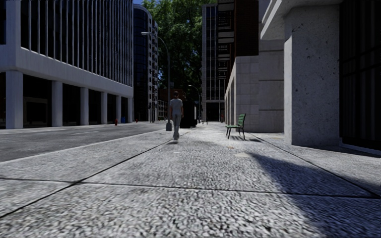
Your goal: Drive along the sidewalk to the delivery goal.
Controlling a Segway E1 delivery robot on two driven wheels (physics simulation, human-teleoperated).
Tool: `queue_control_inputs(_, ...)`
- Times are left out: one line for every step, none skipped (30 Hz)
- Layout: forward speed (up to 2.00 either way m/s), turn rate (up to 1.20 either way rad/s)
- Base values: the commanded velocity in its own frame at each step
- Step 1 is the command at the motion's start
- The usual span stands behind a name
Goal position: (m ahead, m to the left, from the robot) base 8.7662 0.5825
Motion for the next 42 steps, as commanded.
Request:
queue_control_inputs(2.0,0.0)
queue_control_inputs(2.0,0.0)
queue_control_inputs(2.0,0.0)
queue_control_inputs(2.0,0.0)
queue_control_inputs(2.0,0.0)
queue_control_inputs(2.0,0.0)
queue_control_inputs(2.0,0.0)
queue_control_inputs(2.0,0.0)
queue_control_inputs(2.0,0.0)
queue_control_inputs(2.0,0.0)
queue_control_inputs(2.0,0.0)
queue_control_inputs(2.0,0.0)
queue_control_inputs(2.0,0.0)
queue_control_inputs(2.0,0.0)
queue_control_inputs(2.0,0.0)
queue_control_inputs(1.89,0.0)
queue_control_inputs(1.69,0.0)
queue_control_inputs(1.69,0.0)
queue_control_inputs(1.5,0.0)
queue_control_inputs(1.37,0.0)
queue_control_inputs(1.34,0.0)
queue_control_inputs(1.34,0.0)
queue_control_inputs(1.34,0.0)
queue_control_inputs(1.33,0.0)
queue_control_inputs(1.33,0.0)
queue_control_inputs(1.33,0.0)
queue_control_inputs(1.33,0.0)
queue_control_inputs(1.33,0.1)
queue_control_inputs(1.33,0.1)
queue_control_inputs(1.32,0.22)
queue_control_inputs(1.32,0.27)
queue_control_inputs(1.32,0.28)
queue_control_inputs(1.32,0.28)
queue_control_inputs(1.32,0.19)
queue_control_inputs(1.33,0.0)
queue_control_inputs(1.36,0.0)
queue_control_inputs(1.36,0.0)
queue_control_inputs(1.4,0.0)
queue_control_inputs(1.45,0.0)
queue_control_inputs(1.45,0.0)
queue_control_inputs(1.46,0.0)
queue_control_inputs(1.47,0.0)
